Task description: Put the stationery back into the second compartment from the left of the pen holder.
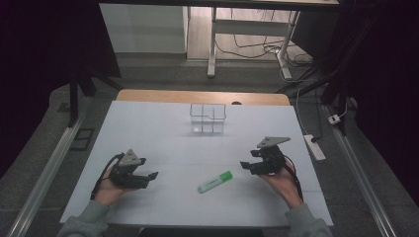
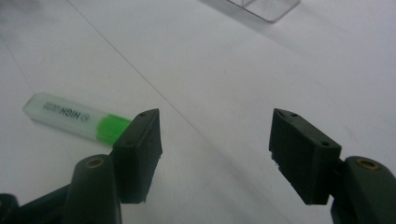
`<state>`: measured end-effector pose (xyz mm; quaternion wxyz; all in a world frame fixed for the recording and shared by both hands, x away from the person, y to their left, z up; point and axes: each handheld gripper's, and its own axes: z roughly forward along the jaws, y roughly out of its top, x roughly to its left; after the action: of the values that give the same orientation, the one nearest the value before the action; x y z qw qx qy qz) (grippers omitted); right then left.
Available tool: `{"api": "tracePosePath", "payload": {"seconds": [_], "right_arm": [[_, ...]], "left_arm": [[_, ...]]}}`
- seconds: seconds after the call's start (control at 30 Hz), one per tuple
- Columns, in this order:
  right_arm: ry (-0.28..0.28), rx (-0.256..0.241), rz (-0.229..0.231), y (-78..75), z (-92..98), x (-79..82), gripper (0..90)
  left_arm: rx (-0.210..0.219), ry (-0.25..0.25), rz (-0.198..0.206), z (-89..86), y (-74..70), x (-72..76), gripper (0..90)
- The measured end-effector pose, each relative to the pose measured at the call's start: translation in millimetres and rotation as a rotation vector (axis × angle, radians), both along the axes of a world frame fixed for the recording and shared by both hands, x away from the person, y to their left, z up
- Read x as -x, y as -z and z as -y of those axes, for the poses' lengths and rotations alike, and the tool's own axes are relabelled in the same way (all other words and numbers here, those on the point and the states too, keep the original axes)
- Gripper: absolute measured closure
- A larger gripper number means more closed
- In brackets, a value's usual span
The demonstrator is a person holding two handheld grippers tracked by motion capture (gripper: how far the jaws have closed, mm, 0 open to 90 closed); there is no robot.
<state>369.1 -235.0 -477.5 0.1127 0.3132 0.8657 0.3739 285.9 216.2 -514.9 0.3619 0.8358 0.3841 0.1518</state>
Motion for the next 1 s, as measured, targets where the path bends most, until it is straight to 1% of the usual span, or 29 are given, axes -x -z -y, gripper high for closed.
{"api": "tracePosePath", "payload": {"seconds": [0.1,0.13,0.17,0.27,0.33,0.43,0.53,0.57,0.6,0.73,0.9,1.0], "right_arm": [[-0.015,0.012,-0.011,-1.0,-10.8,-6.6,38.9],[-0.015,0.012,-0.011,-1.0,-10.8,-6.6,38.9],[-0.025,0.016,-0.019,0.2,-16.1,-9.6,42.2],[-0.030,0.044,-0.022,3.4,-18.7,-9.2,48.2],[-0.044,0.061,-0.030,4.9,-19.2,-8.1,56.4],[-0.077,0.089,-0.055,8.6,-23.4,-5.8,70.3],[-0.106,0.139,-0.057,14.1,-30.6,-2.8,84.3],[-0.113,0.144,-0.055,14.9,-31.9,-2.3,87.6],[-0.120,0.145,-0.056,15.8,-33.7,-1.6,88.9],[-0.129,0.151,-0.066,17.1,-36.6,-0.6,89.0],[-0.138,0.157,-0.094,24.4,-40.2,-1.5,89.0],[-0.147,0.160,-0.098,26.3,-42.9,-0.5,89.0]], "left_arm": [[-0.002,0.002,-0.001,0.1,0.4,0.0,27.7],[-0.002,0.002,-0.001,0.1,0.4,0.0,27.7],[-0.001,0.001,-0.001,0.0,0.3,0.0,27.7],[0.001,0.002,0.002,-0.5,-0.1,0.3,27.7],[0.001,0.002,0.003,-0.5,-0.2,0.4,27.7],[-0.002,0.004,0.005,-0.3,-0.5,0.8,27.7],[-0.003,0.006,0.006,-0.2,-1.1,1.1,27.5],[-0.004,0.007,0.006,-0.3,-1.0,1.1,27.5],[-0.004,0.007,0.006,-0.3,-1.0,1.1,27.5],[-0.006,0.006,0.003,-0.7,-0.2,0.4,27.4],[-0.015,0.011,0.000,0.3,0.5,0.2,27.2],[-0.015,0.012,0.000,0.5,0.5,0.2,27.2]]}}
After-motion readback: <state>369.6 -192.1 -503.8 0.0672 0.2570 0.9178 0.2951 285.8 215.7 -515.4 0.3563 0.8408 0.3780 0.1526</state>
